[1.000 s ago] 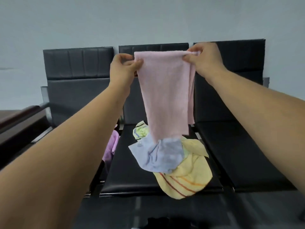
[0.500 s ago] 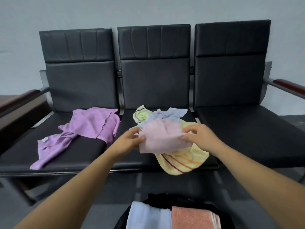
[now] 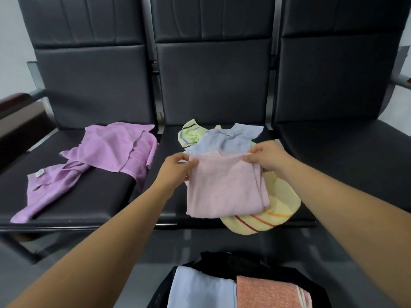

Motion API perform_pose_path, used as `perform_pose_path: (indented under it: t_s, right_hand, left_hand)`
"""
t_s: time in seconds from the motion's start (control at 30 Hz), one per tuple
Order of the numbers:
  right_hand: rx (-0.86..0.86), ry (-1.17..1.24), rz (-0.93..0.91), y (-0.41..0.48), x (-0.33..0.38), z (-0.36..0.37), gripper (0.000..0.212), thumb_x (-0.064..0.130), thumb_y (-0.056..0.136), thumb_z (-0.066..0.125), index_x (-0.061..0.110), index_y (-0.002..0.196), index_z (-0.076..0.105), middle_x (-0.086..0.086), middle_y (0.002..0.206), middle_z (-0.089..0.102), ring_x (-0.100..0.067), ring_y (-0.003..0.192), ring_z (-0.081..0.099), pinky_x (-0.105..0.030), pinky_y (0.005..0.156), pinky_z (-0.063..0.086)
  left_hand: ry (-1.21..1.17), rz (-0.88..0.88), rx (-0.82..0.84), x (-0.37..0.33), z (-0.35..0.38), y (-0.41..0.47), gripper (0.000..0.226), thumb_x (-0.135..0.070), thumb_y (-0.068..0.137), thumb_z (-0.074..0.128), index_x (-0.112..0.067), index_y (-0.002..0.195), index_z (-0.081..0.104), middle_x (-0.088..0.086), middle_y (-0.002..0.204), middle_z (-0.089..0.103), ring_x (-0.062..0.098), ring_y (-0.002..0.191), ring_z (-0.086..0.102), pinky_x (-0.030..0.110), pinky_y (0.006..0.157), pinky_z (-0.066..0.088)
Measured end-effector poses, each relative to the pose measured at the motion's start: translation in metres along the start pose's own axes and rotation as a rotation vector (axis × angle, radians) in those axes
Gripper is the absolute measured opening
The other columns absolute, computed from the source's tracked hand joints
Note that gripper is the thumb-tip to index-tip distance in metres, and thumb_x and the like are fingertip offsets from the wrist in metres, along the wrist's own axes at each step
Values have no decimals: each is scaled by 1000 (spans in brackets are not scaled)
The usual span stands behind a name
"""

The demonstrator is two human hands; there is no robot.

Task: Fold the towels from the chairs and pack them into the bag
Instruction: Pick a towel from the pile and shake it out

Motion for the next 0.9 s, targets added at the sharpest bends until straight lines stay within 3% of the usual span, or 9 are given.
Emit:
perform_pose_path:
  t_s: [0.1, 0.2, 0.27, 0.37, 0.47, 0.57, 0.67, 0.83, 0.9]
  right_hand:
    - [-125, 26, 0, 32, 3, 4, 39, 10, 85, 76, -18, 109, 63, -31, 90, 56, -19, 78, 47, -31, 68, 37]
    - [-200, 6, 16, 54, -1, 10, 36, 12, 83, 76, -15, 104, 66, -8, 81, 49, -19, 76, 44, -29, 69, 34]
    - [-223, -13, 22, 61, -8, 17, 35, 12, 82, 75, -13, 104, 66, -9, 81, 56, -23, 75, 51, -30, 68, 40]
    - [-230, -102, 18, 60, -16, 25, 38, 13, 85, 73, -12, 112, 66, -23, 116, 69, -39, 108, 64, -43, 87, 53]
    - [-252, -196, -5, 50, -12, 21, 37, 17, 90, 68, 1, 122, 62, -15, 129, 62, -32, 120, 57, -33, 90, 47]
    - [-258, -250, 75, 36, -17, 5, 19, 22, 92, 60, 10, 105, 55, -13, 102, 58, -29, 86, 57, -32, 64, 43]
    - [-116, -160, 265, 17, -32, 7, 25, 30, 96, 59, 6, 95, 56, -8, 86, 60, -25, 72, 59, -34, 68, 52]
    - [53, 22, 477, -8, -43, 23, 36, 39, 97, 61, 7, 113, 63, -14, 105, 69, -33, 96, 67, -41, 75, 56]
    - [61, 49, 473, -11, -44, 27, 40, 41, 97, 63, 6, 116, 60, -12, 105, 65, -32, 100, 64, -43, 85, 54]
  left_hand:
    - [25, 17, -98, -3, 1, 37, 14, -25, 91, 72, -16, 83, 66, 11, 95, 71, 22, 81, 63, 43, 82, 60]
    - [92, 5, -162, 1, 1, 67, 13, -26, 89, 72, -22, 78, 66, 1, 82, 68, 19, 76, 62, 43, 83, 58]
    - [143, -35, -173, 10, 3, 79, 15, -26, 89, 72, -23, 76, 64, -3, 77, 64, 20, 76, 60, 40, 78, 56]
    - [224, -98, -168, 26, 8, 85, 20, -24, 88, 72, -22, 74, 59, -3, 77, 59, 23, 80, 58, 39, 82, 55]
    - [314, -160, -145, 35, 9, 79, 23, -30, 88, 73, -17, 81, 56, 0, 81, 59, 26, 85, 62, 43, 91, 56]
    - [203, -270, -90, 46, 11, 63, 30, -31, 89, 74, -8, 100, 59, 7, 91, 61, 24, 78, 60, 39, 77, 55]
    - [34, -382, -32, 54, 17, 41, 33, -26, 89, 75, -10, 114, 60, 6, 101, 64, 19, 81, 61, 31, 63, 50]
    - [57, -452, 17, 52, 26, 18, 33, -36, 86, 77, -16, 104, 59, 7, 111, 66, 27, 104, 65, 44, 94, 56]
    - [45, -436, 43, 48, 31, 11, 50, -43, 73, 85, -14, 105, 60, 7, 111, 66, 29, 106, 65, 48, 98, 54]
Point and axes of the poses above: each hand's wrist, its own y-axis towards the middle knuckle, its own z-axis out of the palm, x = y × z, the point moved 9 cm from there along y, towards the middle knuckle
